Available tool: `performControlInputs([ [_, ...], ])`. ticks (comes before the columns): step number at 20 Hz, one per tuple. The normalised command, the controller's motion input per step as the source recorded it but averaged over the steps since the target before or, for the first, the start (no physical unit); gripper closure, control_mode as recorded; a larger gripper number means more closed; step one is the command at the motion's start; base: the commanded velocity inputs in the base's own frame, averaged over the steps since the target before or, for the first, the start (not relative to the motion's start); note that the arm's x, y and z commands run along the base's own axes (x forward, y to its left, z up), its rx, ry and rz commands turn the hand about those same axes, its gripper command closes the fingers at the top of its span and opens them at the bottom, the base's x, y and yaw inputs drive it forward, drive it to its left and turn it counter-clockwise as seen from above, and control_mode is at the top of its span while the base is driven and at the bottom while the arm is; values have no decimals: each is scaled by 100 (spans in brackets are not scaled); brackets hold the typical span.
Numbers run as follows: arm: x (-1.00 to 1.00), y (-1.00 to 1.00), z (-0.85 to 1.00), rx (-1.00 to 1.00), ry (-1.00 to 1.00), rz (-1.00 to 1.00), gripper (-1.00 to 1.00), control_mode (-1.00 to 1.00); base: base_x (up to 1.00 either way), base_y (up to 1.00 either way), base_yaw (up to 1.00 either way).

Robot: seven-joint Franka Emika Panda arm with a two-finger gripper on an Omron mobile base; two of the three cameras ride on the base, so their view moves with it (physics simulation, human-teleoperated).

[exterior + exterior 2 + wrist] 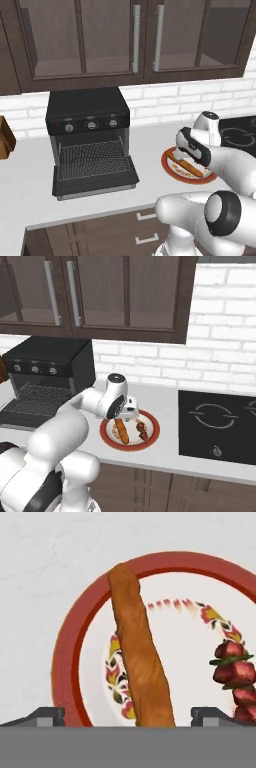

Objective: Pick up the kebab skewer and baguette bread, and place them inside the toaster oven. Close the toaster oven door and start by setting the timer.

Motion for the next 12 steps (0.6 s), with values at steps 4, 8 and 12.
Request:
performControlInputs([
  [4, 29, 0, -51, -5, 0, 7, -100, -100, 0, 0, 0],
  [8, 25, 0, -59, -4, 0, 10, -100, -100, 0, 0, 0],
  [12, 0, 0, -32, 0, 5, 5, -100, -100, 0, 0, 0],
])
